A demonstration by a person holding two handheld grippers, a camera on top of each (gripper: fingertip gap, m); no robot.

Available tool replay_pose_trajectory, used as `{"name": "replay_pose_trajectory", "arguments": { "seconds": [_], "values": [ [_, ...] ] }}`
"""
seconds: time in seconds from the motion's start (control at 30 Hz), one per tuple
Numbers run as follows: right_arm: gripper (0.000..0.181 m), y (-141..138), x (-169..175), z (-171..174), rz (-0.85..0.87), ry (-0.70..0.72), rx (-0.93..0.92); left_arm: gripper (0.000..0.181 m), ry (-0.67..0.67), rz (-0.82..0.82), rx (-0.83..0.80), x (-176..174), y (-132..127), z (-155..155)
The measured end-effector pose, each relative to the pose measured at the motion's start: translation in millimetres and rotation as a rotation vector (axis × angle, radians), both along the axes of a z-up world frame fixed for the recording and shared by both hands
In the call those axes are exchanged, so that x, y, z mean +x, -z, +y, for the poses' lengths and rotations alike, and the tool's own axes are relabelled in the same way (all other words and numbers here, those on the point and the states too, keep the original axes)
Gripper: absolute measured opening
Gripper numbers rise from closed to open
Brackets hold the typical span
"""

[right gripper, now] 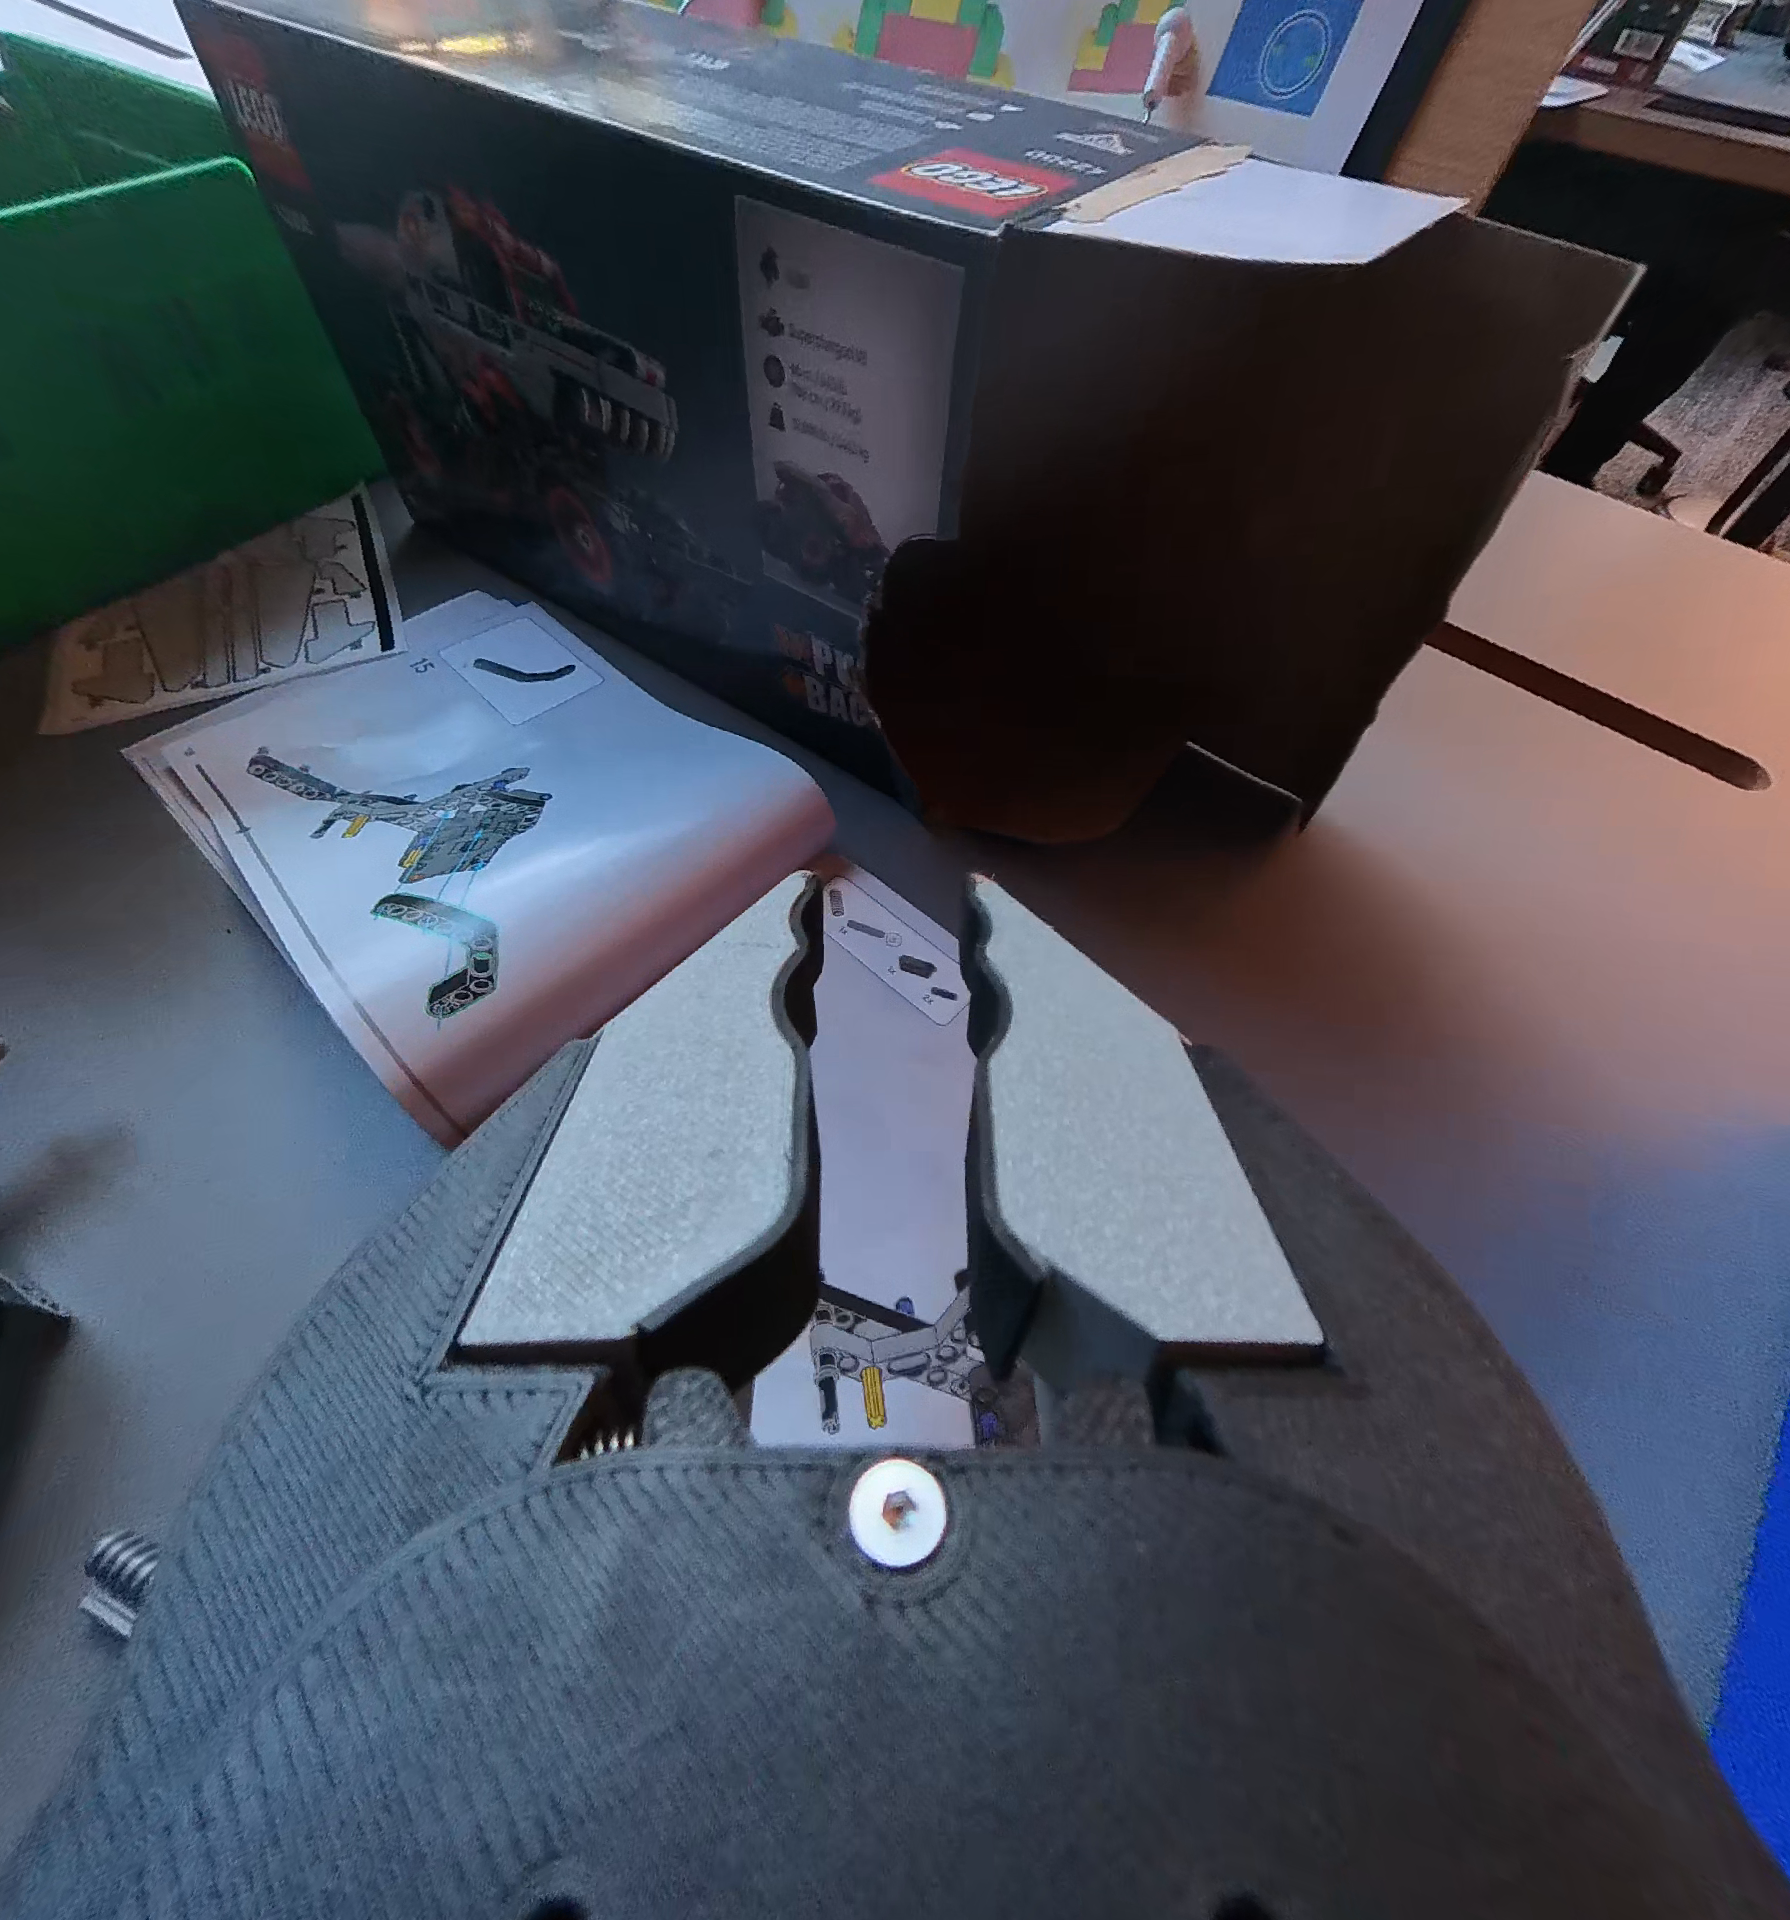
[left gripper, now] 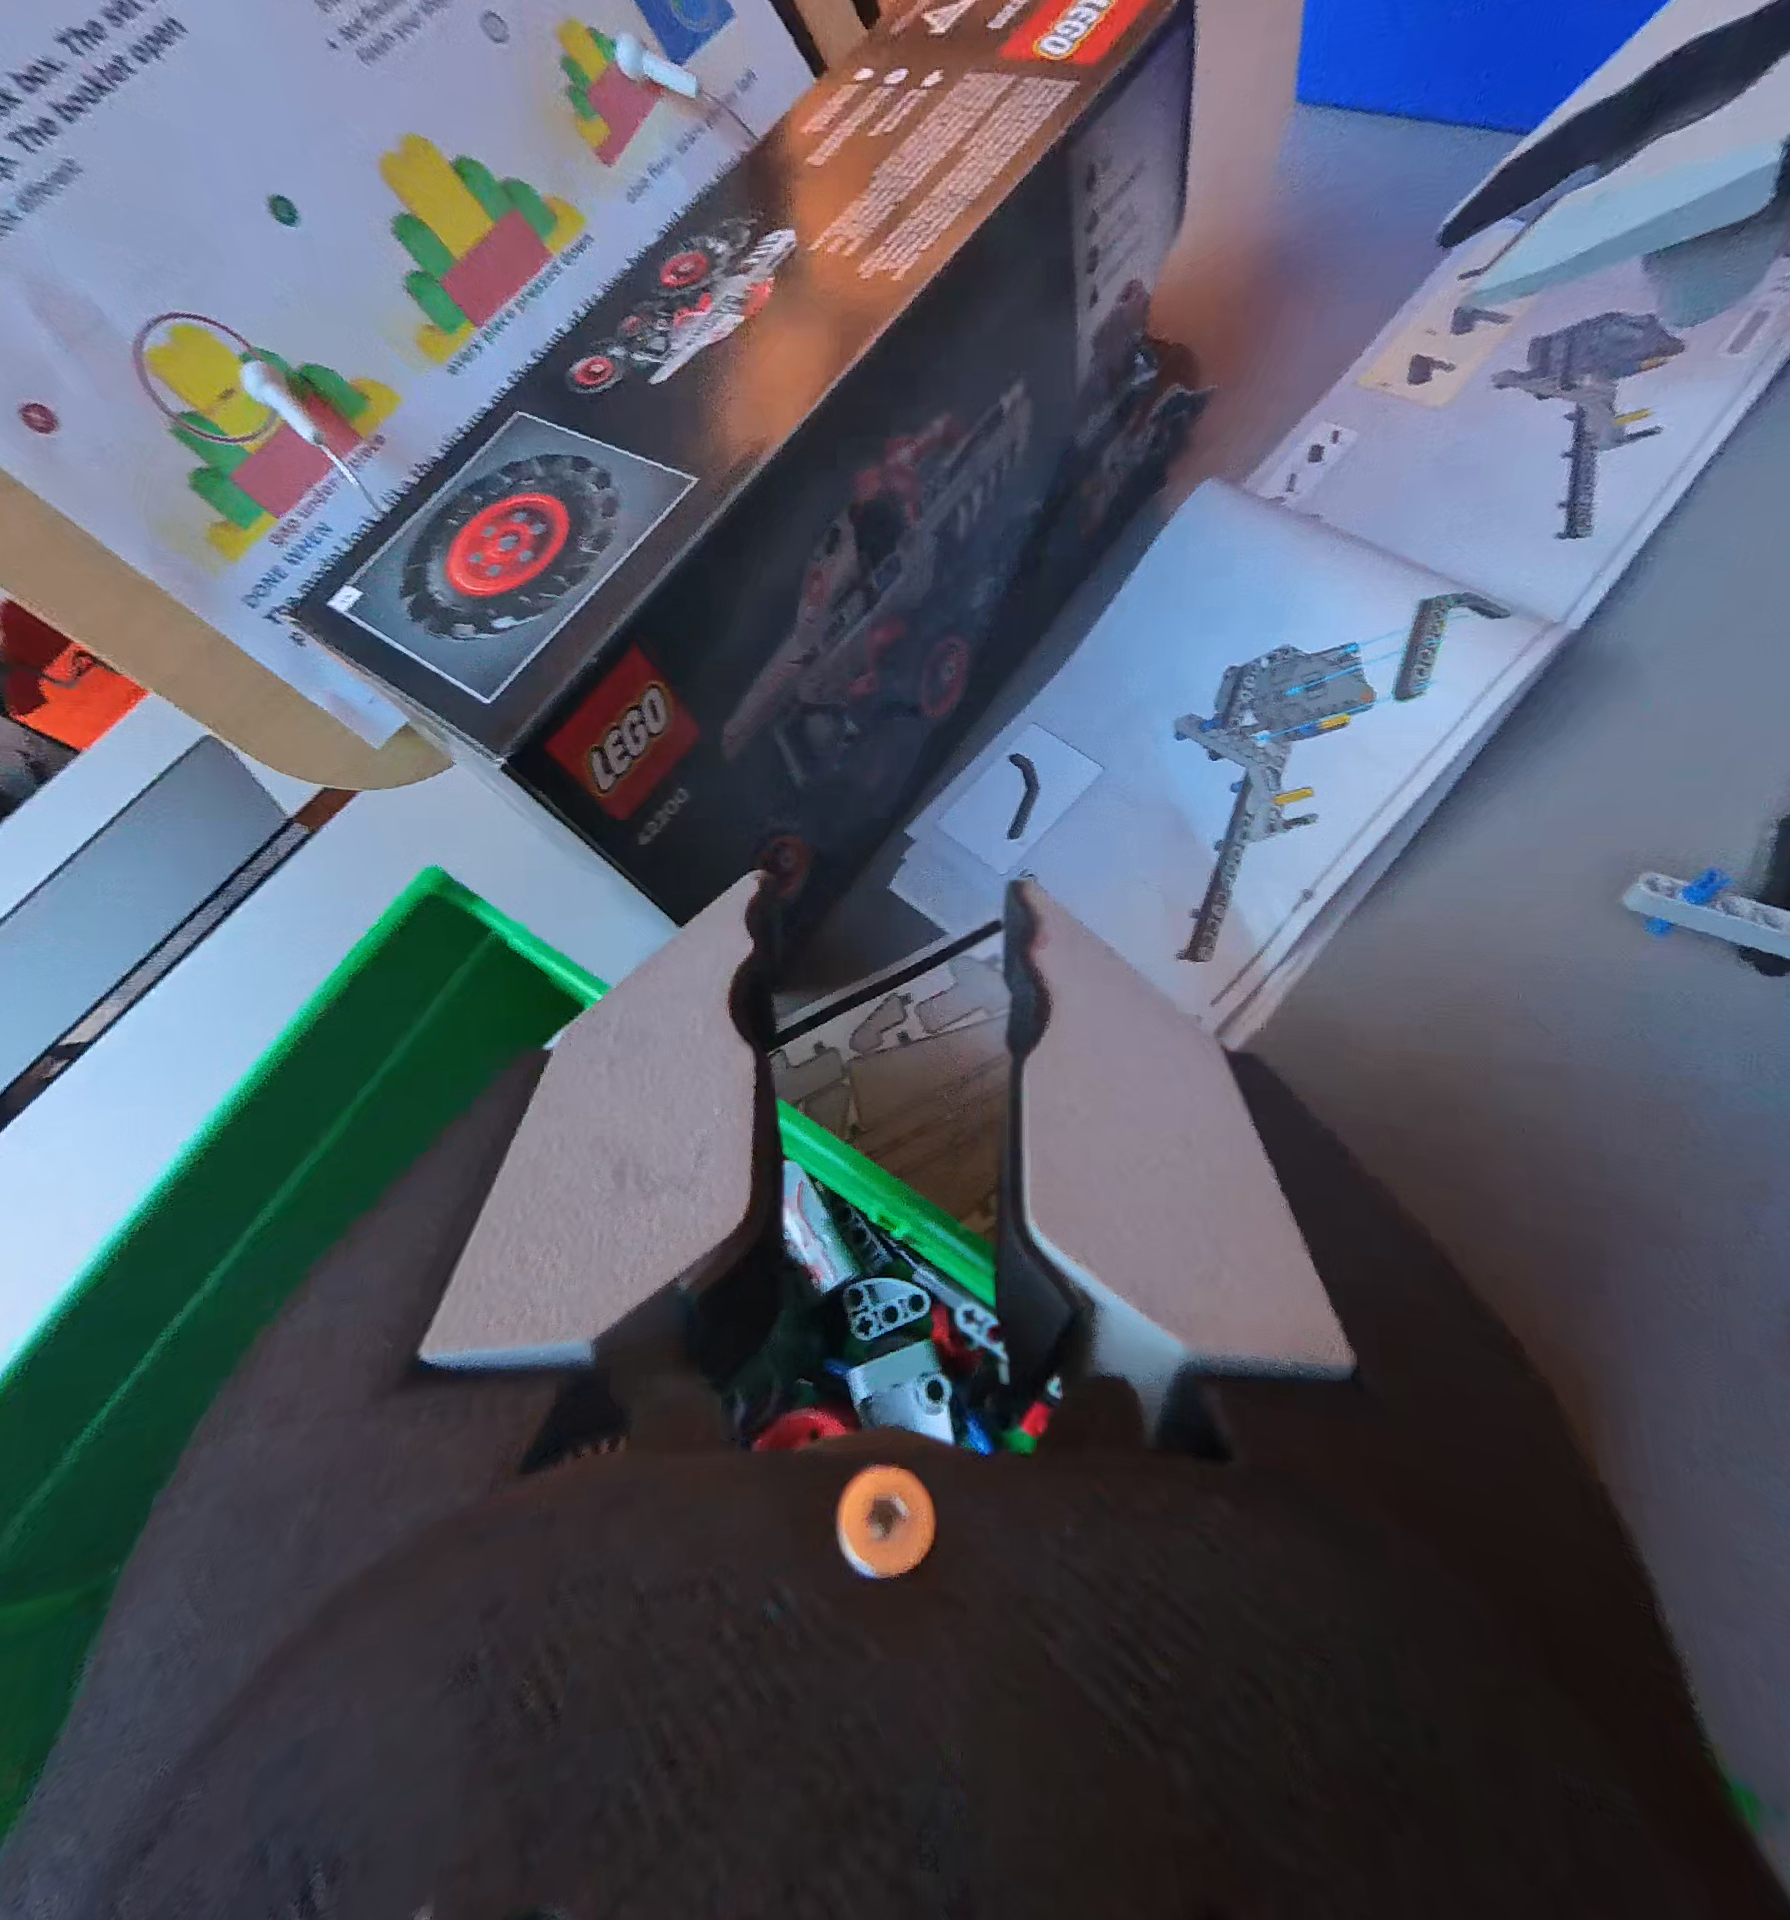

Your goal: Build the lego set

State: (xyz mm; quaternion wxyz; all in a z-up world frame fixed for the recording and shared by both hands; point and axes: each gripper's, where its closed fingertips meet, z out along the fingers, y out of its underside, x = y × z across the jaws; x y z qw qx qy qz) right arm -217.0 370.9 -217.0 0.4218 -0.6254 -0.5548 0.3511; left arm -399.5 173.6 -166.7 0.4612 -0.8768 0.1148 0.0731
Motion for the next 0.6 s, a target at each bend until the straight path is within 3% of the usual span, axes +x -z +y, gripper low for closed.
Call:
{"name": "replay_pose_trajectory", "arguments": {
  "seconds": [0.17,0.6],
  "values": [
    [0.024,5,-1,-1,-0.016,0.003,-0.016,0.051,0.022,-0.028,0.002,6,1,-1],
    [0.040,5,-7,-19,-0.012,-0.068,-0.075,0.051,0.038,-0.135,0.027,3,0,3]
  ]
}}
